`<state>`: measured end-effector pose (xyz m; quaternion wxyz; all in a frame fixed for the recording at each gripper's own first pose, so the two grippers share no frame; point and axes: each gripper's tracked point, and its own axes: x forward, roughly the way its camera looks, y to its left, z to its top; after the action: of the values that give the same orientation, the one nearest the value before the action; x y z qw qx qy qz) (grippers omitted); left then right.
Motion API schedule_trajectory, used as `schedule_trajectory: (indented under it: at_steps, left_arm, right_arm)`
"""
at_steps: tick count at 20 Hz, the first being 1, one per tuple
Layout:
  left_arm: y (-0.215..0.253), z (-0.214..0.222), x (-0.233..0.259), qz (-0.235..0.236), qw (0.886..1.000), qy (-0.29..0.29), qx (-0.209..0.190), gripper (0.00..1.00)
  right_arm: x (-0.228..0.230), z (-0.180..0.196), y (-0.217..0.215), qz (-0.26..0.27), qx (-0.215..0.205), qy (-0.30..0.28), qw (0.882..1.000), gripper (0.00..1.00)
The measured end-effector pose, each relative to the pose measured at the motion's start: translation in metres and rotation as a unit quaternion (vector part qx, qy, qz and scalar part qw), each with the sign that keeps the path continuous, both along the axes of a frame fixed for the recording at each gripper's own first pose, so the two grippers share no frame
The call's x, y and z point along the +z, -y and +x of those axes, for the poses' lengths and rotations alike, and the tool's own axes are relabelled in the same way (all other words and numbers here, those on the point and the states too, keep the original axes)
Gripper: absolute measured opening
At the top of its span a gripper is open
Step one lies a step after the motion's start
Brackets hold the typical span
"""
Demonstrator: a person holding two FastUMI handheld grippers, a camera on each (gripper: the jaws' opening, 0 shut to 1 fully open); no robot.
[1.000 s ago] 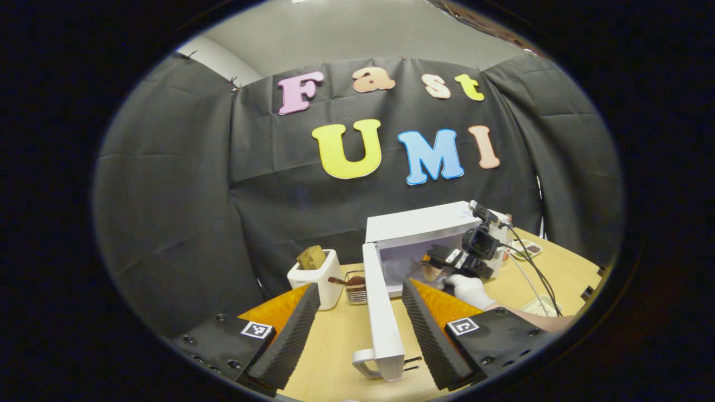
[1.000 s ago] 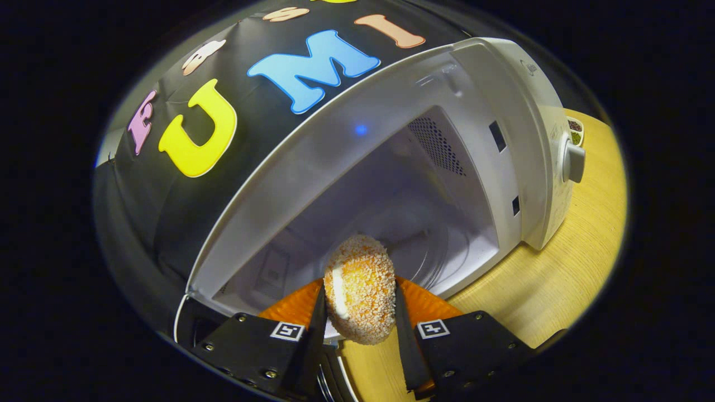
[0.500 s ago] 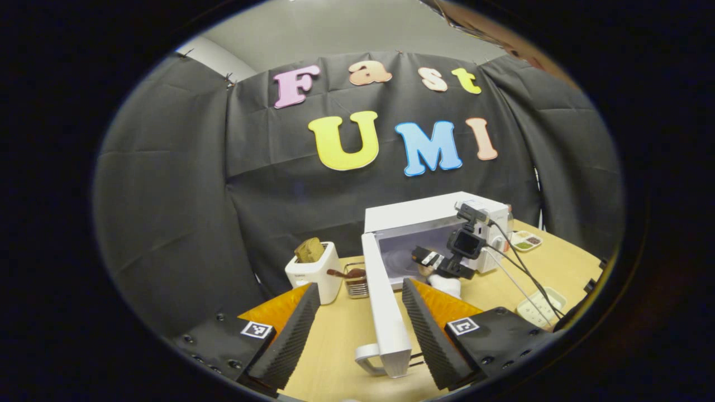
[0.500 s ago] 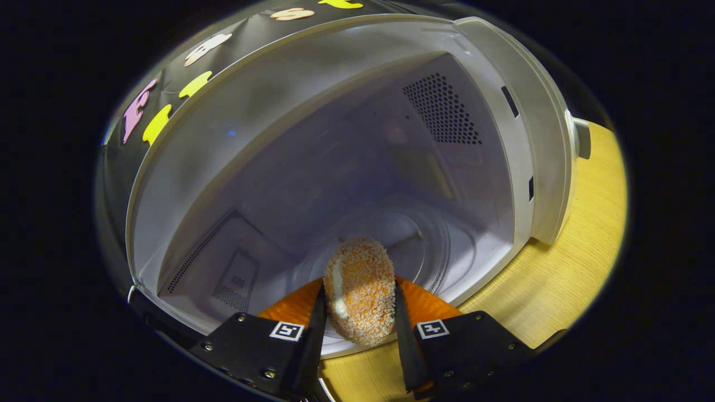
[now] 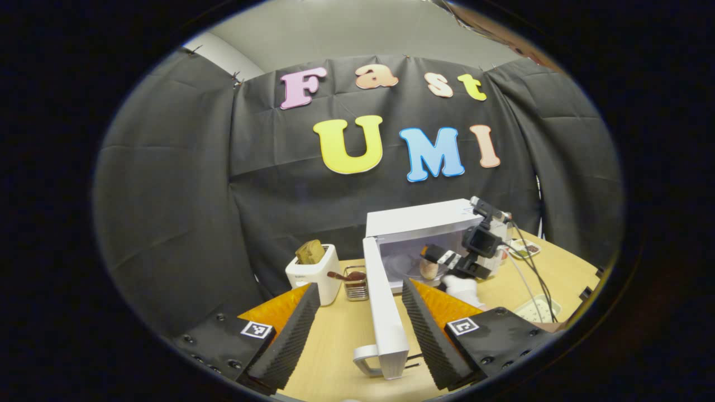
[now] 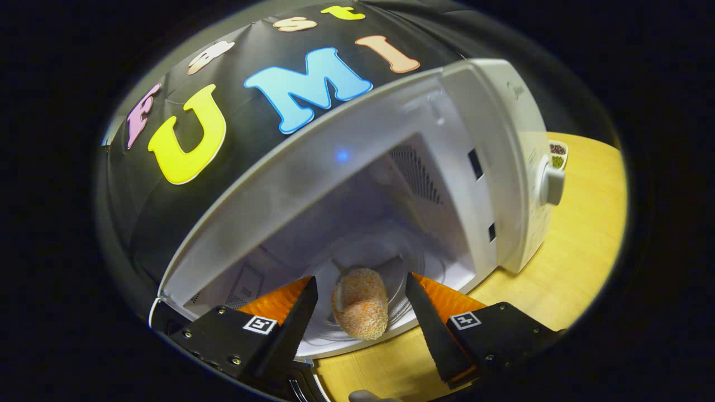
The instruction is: Open the microwave oven with the left hand, put the food in, and close the microwave oven.
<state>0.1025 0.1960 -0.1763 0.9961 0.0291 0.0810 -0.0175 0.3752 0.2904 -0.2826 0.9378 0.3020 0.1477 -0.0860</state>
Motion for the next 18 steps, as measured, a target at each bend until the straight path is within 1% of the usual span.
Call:
schedule_trajectory:
  at_steps: [1,2,3,4,5,6,8,11,12,13,14,15,18]
  left_arm:
    - [0.000,0.000,0.002,0.000,1.000,0.000,0.002,0.98]
    - [-0.001,0.001,0.000,0.002,1.000,-0.006,0.006,1.00]
    - [0.002,-0.001,0.001,-0.002,1.000,-0.004,0.002,1.00]
    - [0.004,0.000,0.005,-0.008,1.000,-0.002,0.002,0.94]
    - [0.005,0.000,0.006,-0.013,1.000,0.001,0.000,0.97]
    - [0.003,0.000,0.007,-0.014,1.000,0.003,0.007,0.96]
    - [0.006,-0.001,0.003,-0.016,1.000,-0.002,0.006,0.95]
    - [0.006,-0.002,0.005,-0.015,1.000,0.004,0.008,0.97]
    - [0.001,-0.002,0.007,-0.016,1.000,0.010,0.016,1.00]
    - [-0.003,-0.001,0.006,-0.026,0.999,0.010,0.019,1.00]
    - [-0.002,-0.002,0.006,-0.036,0.999,0.009,0.020,1.00]
    - [-0.006,-0.001,0.002,-0.037,0.999,0.007,0.025,1.00]
    - [-0.028,-0.004,-0.009,-0.015,0.999,0.001,0.040,1.00]
  right_arm:
    - [0.010,-0.010,0.006,-0.009,0.010,0.004,1.000,0.97]
    - [0.019,-0.024,0.015,-0.023,0.013,0.005,1.000,0.96]
    - [0.033,-0.038,0.022,-0.031,0.025,0.009,0.999,0.96]
    - [0.043,-0.051,0.032,-0.039,0.033,0.010,0.999,0.96]
    - [0.054,-0.065,0.041,-0.050,0.042,0.013,0.998,0.96]
    - [0.064,-0.077,0.052,-0.063,0.049,0.018,0.997,0.96]
    - [0.076,-0.101,0.078,-0.109,0.063,0.019,0.992,0.96]
    - [0.090,-0.140,0.106,-0.159,0.094,0.017,0.983,0.96]
    - [0.092,-0.157,0.115,-0.174,0.105,0.014,0.979,0.96]
    - [0.096,-0.168,0.125,-0.188,0.119,0.006,0.975,0.98]
    - [0.097,-0.185,0.139,-0.205,0.119,-0.004,0.971,0.98]
    - [0.100,-0.200,0.151,-0.210,0.120,-0.011,0.970,0.99]
    - [0.113,-0.238,0.180,-0.215,0.114,-0.021,0.970,0.98]
